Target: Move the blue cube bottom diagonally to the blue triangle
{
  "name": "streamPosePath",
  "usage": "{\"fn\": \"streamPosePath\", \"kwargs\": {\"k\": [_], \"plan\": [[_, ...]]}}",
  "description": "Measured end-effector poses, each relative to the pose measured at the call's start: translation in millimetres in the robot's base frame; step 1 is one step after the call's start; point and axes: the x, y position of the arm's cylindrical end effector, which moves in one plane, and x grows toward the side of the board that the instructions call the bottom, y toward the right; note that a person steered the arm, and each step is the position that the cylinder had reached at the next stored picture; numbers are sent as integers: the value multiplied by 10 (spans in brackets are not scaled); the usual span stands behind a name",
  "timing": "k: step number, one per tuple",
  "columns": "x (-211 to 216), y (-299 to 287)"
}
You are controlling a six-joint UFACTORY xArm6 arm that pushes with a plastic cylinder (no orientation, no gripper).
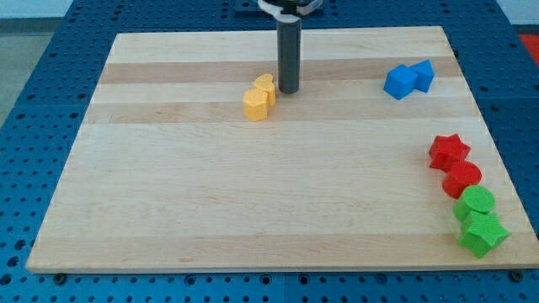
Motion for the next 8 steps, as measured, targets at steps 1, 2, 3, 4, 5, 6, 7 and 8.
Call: {"fn": "streamPosePath", "kwargs": {"k": [1,2,3,4,5,6,7,8], "plan": [[-582,288],[-900,1030],[-899,2183],[-796,2780],[-615,2764],[-426,2375],[-239,1896],[-80,1363]]}}
